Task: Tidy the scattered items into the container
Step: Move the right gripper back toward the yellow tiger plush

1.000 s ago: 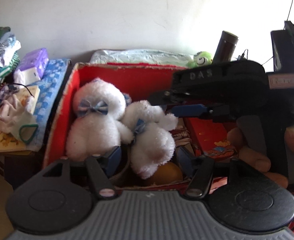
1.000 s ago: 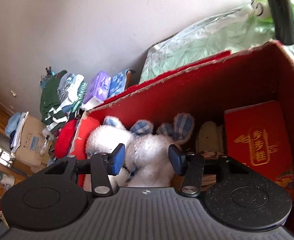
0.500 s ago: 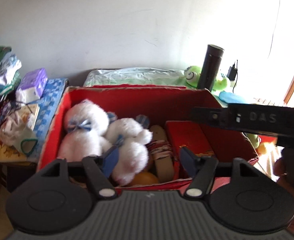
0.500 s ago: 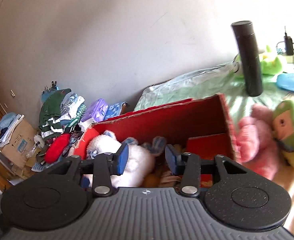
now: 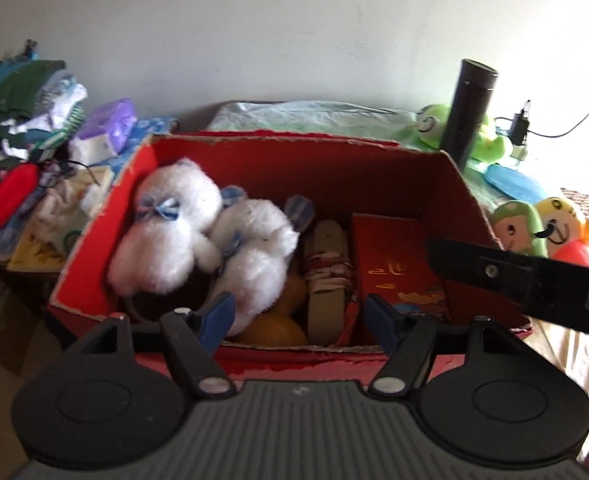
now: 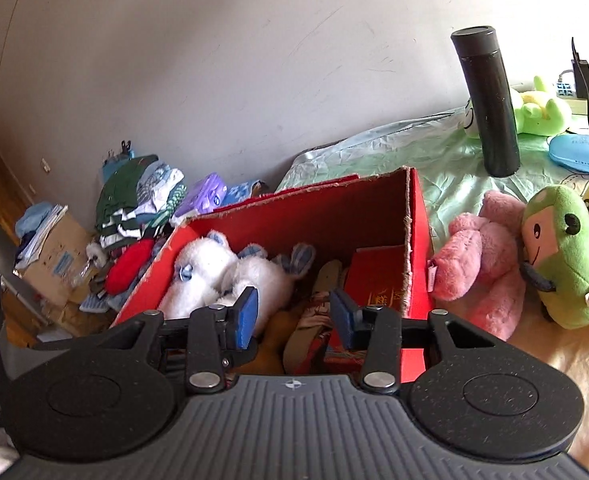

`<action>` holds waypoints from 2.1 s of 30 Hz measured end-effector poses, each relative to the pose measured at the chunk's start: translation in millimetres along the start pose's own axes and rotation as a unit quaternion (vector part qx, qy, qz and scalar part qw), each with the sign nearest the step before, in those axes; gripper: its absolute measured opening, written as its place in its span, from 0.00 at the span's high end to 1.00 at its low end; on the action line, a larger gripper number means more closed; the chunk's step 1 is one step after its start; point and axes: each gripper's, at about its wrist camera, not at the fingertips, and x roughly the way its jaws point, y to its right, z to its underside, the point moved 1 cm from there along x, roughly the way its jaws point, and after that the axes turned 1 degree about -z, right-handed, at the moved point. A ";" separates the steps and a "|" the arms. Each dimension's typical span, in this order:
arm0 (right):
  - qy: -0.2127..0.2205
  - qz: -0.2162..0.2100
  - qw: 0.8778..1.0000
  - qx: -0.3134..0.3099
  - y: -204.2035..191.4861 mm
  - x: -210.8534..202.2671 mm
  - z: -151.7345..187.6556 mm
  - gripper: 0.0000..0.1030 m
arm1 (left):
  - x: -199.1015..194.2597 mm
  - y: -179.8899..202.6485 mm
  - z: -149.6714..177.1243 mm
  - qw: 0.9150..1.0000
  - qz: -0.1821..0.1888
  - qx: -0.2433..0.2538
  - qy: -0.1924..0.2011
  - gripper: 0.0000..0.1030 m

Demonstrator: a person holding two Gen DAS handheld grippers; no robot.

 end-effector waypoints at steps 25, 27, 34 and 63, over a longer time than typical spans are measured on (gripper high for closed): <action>0.031 -0.005 0.999 0.026 58.7 -64.3 -9.5 0.57 | -24.7 73.8 -29.2 0.995 -0.088 0.041 -0.007 0.11; 0.033 0.002 0.999 0.033 68.4 -71.2 -10.0 0.57 | -25.0 86.0 -32.5 0.994 -0.092 0.051 -0.005 0.10; 0.042 0.028 0.997 0.054 103.8 -97.0 -9.8 0.57 | -26.6 130.3 -41.6 0.994 -0.082 0.072 0.004 0.08; 0.038 0.102 0.985 0.137 227.5 -154.0 -3.3 0.56 | 13.9 273.3 -32.6 0.989 -0.018 0.141 -0.043 0.05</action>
